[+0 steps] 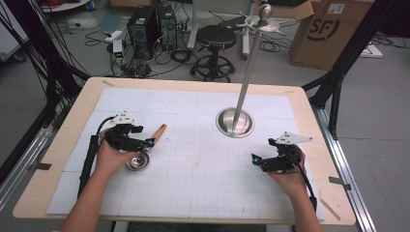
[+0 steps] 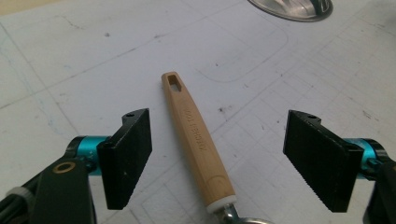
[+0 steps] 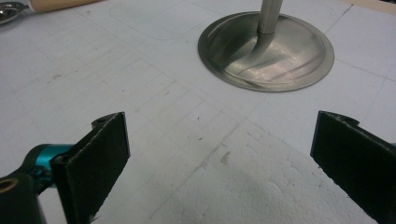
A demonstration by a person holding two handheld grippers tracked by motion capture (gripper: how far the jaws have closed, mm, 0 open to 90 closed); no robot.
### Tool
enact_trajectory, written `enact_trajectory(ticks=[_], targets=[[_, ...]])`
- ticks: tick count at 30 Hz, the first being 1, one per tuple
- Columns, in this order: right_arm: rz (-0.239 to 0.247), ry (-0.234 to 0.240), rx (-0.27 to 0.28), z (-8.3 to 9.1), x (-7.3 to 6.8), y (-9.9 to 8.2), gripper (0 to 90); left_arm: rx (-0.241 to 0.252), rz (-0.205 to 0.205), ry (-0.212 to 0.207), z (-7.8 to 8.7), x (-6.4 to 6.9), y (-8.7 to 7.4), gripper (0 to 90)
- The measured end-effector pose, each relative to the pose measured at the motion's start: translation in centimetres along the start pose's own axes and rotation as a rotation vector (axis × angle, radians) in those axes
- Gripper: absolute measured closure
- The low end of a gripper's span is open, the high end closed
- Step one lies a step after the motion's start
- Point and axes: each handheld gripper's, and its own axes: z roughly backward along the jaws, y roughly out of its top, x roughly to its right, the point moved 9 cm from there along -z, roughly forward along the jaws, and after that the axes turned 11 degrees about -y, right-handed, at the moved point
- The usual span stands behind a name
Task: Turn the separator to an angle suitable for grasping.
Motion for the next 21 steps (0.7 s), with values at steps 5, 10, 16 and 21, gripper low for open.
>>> enact_trajectory(ticks=[5, 10, 16, 21], targets=[[0.007, 0.001, -0.009, -0.1, -0.1, -0.1, 3.2, -0.072, 0.0, 0.014, -0.5, 0.1, -0.4, 29.2], [0.004, 0.003, -0.012, -0.2, -0.1, -0.2, 3.2, -0.099, 0.01, 0.01, -0.9, 0.3, -0.2, 31.1], [0.002, 0.008, -0.021, -0.3, -0.2, -0.3, 3.2, -0.178, 0.044, 0.018, -1.7, 0.0, -1.1, 36.2], [-0.005, 0.016, -0.021, -0.3, -0.2, -0.3, 3.2, -0.203, 0.051, 0.028, -2.0, -0.2, -1.5, 40.1]])
